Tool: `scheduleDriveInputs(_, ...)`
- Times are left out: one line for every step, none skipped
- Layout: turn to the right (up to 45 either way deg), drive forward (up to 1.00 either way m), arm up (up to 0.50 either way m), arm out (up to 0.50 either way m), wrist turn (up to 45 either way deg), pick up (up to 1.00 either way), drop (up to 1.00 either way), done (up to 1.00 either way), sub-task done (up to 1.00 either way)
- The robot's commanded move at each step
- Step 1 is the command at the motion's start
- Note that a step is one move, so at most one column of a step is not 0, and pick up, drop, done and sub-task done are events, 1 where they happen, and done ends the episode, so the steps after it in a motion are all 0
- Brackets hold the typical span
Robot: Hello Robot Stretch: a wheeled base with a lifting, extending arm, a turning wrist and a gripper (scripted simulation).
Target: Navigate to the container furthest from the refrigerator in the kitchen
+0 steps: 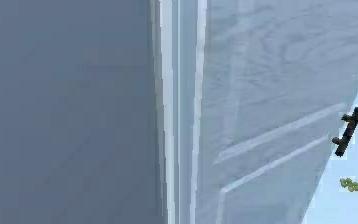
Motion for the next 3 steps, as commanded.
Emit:
scheduleDriveInputs(45.0, 0.00, 0.00, 0.00, 0.0, 0.00, 0.00, 0.00, 0.00)
scheduleDriveInputs(45.0, 0.00, 0.00, 0.00, 0.0, 0.00, 0.00, 0.00, 0.00)
scheduleDriveInputs(45.0, 0.00, 0.00, 0.00, 0.0, 0.00, 0.00, 0.00, 0.00)
